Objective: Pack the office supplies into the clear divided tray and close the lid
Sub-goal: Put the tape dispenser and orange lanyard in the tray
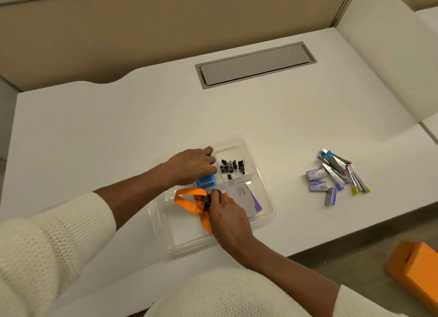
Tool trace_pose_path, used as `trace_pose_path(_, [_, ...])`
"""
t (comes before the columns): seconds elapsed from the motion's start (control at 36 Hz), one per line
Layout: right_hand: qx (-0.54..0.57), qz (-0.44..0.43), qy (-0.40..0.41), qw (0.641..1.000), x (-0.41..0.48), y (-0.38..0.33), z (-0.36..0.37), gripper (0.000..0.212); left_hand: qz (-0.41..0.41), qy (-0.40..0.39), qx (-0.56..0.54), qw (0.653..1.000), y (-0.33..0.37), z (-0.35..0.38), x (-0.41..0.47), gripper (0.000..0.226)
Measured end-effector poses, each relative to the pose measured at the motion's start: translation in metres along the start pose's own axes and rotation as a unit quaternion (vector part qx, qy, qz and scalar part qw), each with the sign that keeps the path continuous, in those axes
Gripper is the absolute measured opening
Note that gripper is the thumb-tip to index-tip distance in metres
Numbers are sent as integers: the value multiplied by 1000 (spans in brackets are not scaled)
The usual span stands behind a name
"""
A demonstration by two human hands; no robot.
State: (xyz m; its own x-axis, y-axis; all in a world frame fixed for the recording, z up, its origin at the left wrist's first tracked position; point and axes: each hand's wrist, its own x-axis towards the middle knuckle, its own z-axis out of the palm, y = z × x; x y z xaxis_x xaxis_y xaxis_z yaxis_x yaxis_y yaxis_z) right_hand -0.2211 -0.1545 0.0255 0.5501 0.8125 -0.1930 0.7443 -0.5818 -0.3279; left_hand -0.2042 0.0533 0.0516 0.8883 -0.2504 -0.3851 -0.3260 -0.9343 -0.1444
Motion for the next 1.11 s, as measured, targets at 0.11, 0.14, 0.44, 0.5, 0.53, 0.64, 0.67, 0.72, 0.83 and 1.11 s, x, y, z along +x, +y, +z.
trace_pose_path(0.11, [-36, -8, 1, 999, 5, -1, 7, 42, -8, -9, -18, 1000, 2, 5, -1, 38])
trace_pose_path(0.14, [-32, -9, 1, 999, 7, -1, 7, 42, -12, -5, -22, 1000, 2, 7, -2, 38])
trace_pose_path(0.44, [82, -51, 17, 995, -17, 10, -50, 32, -167, 114, -79, 976, 21, -2, -23, 42])
trace_pose_path(0.5, [103, -74, -6, 992, -18, 22, -53, 38, -249, 161, -103, 950, 35, -9, -35, 33])
trace_pose_path(0.53, [111, -89, -20, 990, -19, 28, -53, 42, -291, 185, -125, 930, 43, -12, -42, 26])
trace_pose_path(0.64, [42, -190, -45, 980, -22, 46, -39, 73, -445, 214, -206, 845, 83, -12, -67, 16])
trace_pose_path(0.67, [19, -206, -52, 977, -22, 48, -34, 77, -478, 201, -232, 823, 93, -9, -71, 19])
trace_pose_path(0.72, [-4, -225, -55, 973, -21, 48, -25, 75, -522, 176, -291, 783, 109, -4, -77, 26])
trace_pose_path(0.83, [-35, -249, -37, 967, -16, 44, -12, 48, -520, 162, -385, 745, 131, 3, -79, 39])
trace_pose_path(1.11, [-22, -210, -76, 974, -1, 32, -20, 39, -565, 163, -391, 708, 144, 10, -72, 32])
